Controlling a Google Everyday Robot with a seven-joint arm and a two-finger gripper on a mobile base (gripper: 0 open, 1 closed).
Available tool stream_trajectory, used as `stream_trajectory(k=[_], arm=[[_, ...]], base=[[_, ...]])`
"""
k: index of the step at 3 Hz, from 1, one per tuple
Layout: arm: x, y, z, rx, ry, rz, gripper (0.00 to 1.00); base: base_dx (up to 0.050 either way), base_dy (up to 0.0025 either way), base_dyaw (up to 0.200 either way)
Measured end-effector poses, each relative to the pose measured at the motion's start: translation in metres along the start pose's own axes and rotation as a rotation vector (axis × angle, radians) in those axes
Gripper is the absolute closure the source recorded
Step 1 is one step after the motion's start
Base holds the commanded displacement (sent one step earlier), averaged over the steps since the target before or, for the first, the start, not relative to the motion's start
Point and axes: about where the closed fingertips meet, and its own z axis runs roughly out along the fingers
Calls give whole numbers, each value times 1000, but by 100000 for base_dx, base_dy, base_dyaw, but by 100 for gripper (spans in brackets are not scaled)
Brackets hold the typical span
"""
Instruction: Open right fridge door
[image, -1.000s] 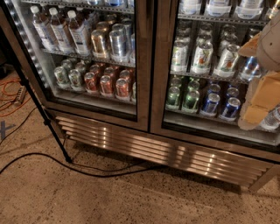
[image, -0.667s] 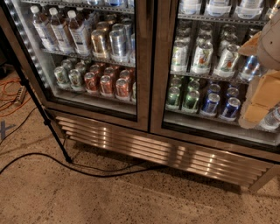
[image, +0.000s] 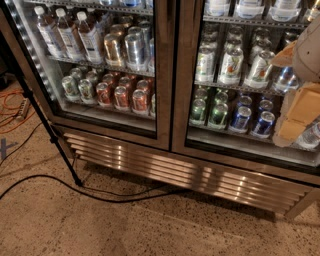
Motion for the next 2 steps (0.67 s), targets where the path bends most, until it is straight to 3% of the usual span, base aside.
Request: stream_trajectory(k=[2], arm=[[7, -10, 8, -10, -8, -5, 0]], base=[[0, 0, 0]])
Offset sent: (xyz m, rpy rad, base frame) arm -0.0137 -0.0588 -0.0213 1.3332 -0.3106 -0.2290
